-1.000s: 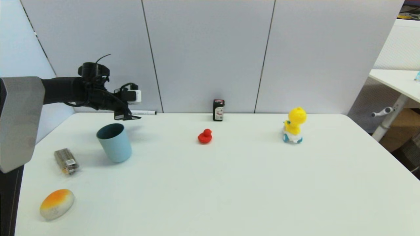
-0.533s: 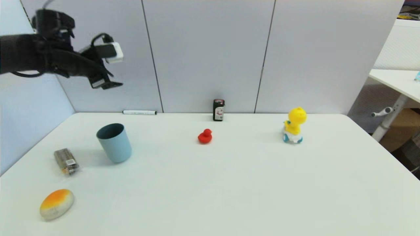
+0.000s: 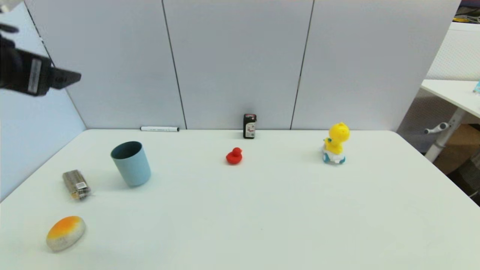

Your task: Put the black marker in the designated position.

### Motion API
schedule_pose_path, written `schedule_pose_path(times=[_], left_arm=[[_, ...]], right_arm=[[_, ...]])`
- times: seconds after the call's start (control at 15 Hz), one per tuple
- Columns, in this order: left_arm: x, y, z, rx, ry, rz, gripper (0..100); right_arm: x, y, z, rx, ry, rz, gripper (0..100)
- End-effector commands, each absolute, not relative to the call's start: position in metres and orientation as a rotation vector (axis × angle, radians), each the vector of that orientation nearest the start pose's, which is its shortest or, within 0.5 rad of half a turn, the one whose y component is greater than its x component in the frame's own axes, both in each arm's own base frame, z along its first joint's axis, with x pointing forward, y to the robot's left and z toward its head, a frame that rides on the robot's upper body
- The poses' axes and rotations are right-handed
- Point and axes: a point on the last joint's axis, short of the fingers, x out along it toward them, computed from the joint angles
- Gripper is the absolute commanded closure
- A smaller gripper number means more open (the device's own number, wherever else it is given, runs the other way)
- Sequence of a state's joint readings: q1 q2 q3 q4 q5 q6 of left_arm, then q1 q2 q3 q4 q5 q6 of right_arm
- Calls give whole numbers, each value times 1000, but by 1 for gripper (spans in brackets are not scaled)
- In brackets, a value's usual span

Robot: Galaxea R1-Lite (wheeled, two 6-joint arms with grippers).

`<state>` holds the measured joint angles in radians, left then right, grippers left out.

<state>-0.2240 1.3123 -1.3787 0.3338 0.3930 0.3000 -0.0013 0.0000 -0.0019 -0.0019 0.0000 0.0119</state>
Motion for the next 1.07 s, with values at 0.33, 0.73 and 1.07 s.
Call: schedule_pose_path(times=[0.33,0.73,1.07], left_arm=[[31,-1,163,341,215,-60,0],[-10,0,94,294,103,-37,0],[-23,-1,82,237,-37,-34,0]], right_arm=[[-23,0,76,12,-5,-2,0],[-23,0,76,12,-5,-2,0],[-23,0,76,12,-5,-2,0]])
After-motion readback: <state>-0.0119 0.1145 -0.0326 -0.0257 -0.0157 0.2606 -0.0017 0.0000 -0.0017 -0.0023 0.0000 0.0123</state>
